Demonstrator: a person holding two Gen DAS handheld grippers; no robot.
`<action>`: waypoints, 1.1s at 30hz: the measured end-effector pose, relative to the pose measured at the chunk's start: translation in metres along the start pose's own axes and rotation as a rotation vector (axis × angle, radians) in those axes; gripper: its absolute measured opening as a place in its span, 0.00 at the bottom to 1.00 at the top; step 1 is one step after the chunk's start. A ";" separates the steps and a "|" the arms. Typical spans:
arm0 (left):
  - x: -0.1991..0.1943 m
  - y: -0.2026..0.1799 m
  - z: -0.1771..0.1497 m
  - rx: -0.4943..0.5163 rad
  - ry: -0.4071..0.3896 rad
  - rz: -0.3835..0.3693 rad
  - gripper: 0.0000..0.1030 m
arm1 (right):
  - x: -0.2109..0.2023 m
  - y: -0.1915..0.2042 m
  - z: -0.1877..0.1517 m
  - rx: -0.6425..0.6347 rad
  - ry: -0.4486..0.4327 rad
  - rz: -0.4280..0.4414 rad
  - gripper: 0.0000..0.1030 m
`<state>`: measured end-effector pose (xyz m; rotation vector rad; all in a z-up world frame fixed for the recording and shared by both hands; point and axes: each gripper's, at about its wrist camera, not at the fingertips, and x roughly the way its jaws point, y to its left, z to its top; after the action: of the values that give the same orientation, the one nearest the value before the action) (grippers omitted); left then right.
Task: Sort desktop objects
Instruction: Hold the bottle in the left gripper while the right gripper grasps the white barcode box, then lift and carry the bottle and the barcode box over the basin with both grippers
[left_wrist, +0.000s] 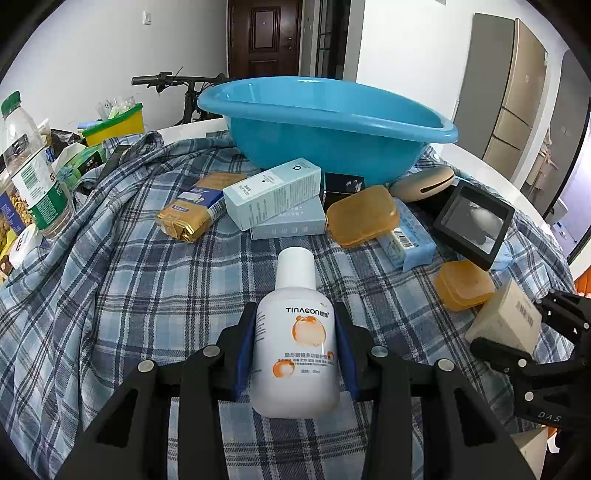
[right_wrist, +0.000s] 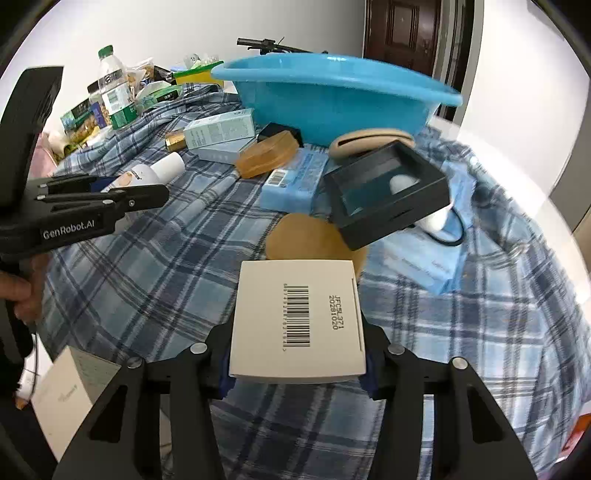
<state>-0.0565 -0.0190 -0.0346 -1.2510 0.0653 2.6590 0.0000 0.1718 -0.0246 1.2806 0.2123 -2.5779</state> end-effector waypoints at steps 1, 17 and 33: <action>0.000 -0.001 0.000 0.001 0.000 -0.001 0.40 | -0.002 0.001 0.000 -0.012 -0.007 -0.016 0.48; -0.036 -0.023 0.004 0.025 -0.158 0.070 0.40 | -0.039 -0.015 0.009 0.119 -0.205 -0.115 0.48; -0.115 -0.030 -0.005 0.027 -0.663 0.091 0.40 | -0.121 -0.030 0.004 0.213 -0.665 -0.148 0.48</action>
<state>0.0246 -0.0086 0.0515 -0.3160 0.0563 2.9882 0.0583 0.2194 0.0755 0.4055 -0.1032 -3.0472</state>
